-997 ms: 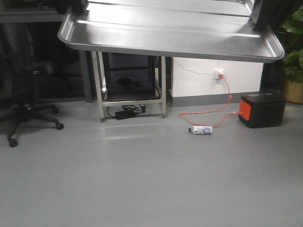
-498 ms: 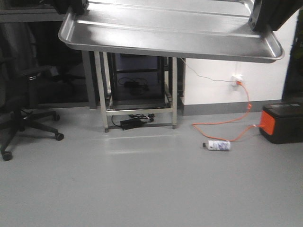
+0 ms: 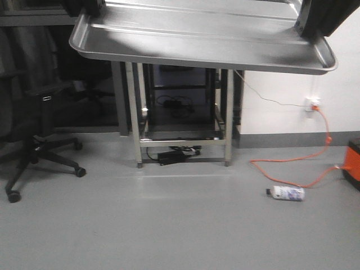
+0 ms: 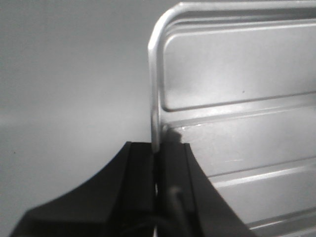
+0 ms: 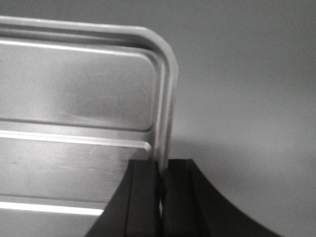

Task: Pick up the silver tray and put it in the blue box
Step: 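Carry the raised silver tray with both grippers toward the blue bin shelf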

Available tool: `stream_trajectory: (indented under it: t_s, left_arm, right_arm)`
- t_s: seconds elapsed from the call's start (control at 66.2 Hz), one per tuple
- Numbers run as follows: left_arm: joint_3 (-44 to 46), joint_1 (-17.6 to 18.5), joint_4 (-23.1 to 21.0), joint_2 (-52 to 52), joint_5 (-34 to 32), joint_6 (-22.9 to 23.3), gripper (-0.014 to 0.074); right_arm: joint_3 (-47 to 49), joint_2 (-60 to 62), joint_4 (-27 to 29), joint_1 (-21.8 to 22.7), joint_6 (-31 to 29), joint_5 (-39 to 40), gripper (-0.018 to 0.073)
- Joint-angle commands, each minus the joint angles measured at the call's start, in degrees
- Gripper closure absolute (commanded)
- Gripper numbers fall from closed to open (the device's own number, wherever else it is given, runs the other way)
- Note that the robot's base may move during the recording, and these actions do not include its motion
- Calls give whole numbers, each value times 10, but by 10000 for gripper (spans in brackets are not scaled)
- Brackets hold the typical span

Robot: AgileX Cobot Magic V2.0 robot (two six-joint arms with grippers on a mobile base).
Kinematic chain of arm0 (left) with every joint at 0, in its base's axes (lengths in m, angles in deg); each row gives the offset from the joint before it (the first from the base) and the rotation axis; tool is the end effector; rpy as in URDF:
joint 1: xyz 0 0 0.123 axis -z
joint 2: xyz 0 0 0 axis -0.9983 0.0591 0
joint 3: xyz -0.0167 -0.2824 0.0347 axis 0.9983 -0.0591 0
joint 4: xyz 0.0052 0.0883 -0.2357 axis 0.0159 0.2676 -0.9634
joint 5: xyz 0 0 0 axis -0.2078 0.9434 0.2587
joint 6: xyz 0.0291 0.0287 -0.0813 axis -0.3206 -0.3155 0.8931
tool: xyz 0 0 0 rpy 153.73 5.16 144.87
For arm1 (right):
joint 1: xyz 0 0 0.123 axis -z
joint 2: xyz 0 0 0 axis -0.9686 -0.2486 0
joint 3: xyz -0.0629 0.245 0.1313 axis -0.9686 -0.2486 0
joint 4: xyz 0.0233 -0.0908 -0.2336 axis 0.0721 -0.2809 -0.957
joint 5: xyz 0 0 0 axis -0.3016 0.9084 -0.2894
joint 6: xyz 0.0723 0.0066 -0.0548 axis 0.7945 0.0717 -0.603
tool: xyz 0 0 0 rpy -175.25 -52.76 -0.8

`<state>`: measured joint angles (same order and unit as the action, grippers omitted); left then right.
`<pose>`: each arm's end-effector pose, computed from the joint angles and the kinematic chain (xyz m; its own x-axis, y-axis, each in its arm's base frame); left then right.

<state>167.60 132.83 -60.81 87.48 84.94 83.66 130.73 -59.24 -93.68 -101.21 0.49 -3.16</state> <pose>0.2313 -0.2123 0.3766 -0.8527 0.0873 -0.5151 0.1741 0.9771 -0.1226 0.2607 0.1140 0.3466 -0.8386 -0.0053 -0.5447 -0.0804 0.9902 0.1141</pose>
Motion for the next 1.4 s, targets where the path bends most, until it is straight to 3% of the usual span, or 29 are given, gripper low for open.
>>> stream_trajectory:
  t_s: [0.0,1.39]
  left_arm:
    - [16,0,23,-23,1,-4,693]
    - [16,0,23,-23,1,-4,693]
  right_arm:
    - [20,18,-35,2,-7,17,500]
    - [20,18,-35,2,-7,17,500]
